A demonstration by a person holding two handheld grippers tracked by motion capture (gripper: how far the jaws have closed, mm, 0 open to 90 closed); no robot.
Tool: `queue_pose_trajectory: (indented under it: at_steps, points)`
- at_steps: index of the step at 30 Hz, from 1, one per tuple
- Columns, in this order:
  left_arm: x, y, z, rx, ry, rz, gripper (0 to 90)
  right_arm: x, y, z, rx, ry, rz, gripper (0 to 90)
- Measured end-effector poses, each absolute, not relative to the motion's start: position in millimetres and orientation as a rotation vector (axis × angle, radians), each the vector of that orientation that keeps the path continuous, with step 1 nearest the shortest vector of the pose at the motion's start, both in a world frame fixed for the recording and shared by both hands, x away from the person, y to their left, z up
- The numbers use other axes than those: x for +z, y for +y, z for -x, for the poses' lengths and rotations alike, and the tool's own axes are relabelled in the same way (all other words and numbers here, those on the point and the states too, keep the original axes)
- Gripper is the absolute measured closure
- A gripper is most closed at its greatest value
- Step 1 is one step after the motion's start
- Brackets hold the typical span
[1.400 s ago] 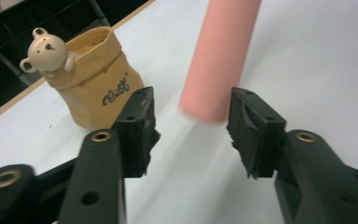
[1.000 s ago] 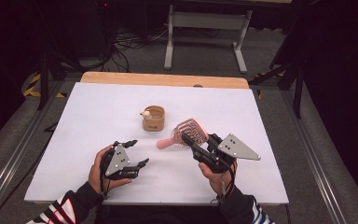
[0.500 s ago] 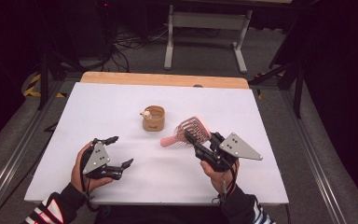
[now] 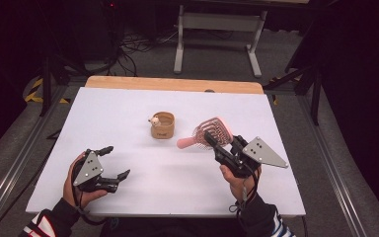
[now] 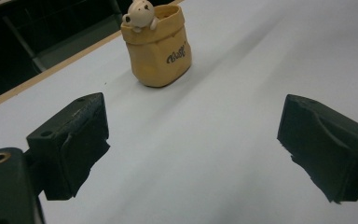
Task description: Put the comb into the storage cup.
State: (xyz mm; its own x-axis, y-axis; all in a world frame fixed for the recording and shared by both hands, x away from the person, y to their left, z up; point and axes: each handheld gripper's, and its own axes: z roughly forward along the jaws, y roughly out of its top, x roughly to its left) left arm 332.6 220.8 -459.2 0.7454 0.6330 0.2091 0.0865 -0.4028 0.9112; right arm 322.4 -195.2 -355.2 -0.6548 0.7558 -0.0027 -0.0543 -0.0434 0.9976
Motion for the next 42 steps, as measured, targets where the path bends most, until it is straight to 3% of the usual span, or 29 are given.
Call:
queue_pose_trajectory:
  at_steps: [42]
  points:
    - [-473, 232, -324, 0.628, 0.594, -1.940, 9.0, -321, -212, -366, 1.698, 1.535, -0.789, 63.3]
